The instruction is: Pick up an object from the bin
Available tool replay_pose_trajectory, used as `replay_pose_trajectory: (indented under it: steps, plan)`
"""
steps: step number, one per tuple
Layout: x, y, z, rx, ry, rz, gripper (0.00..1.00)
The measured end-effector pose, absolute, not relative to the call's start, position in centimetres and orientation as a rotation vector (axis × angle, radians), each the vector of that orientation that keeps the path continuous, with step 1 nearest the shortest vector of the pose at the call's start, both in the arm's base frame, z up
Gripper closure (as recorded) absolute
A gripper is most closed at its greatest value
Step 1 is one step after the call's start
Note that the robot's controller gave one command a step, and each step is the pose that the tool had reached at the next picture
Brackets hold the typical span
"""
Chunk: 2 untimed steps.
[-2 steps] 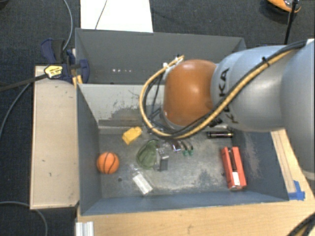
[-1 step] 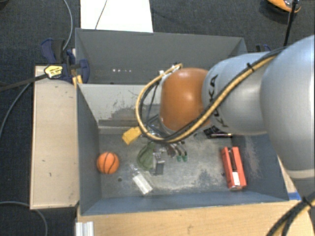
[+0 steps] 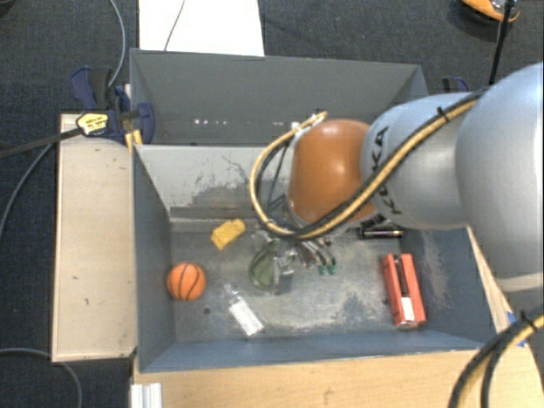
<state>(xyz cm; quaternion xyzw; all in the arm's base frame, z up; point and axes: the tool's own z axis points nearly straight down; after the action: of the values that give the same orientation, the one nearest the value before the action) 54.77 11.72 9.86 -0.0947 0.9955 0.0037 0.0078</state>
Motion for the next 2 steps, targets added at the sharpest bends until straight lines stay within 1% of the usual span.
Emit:
replay_pose_trajectory:
  steps: [1,2]
  plan:
    - [54.8,11.7,9.9,-0.295,3.112,0.012,1.00]
    - [54.6,12.3,13.8,-0.297,3.117,0.010,1.00]
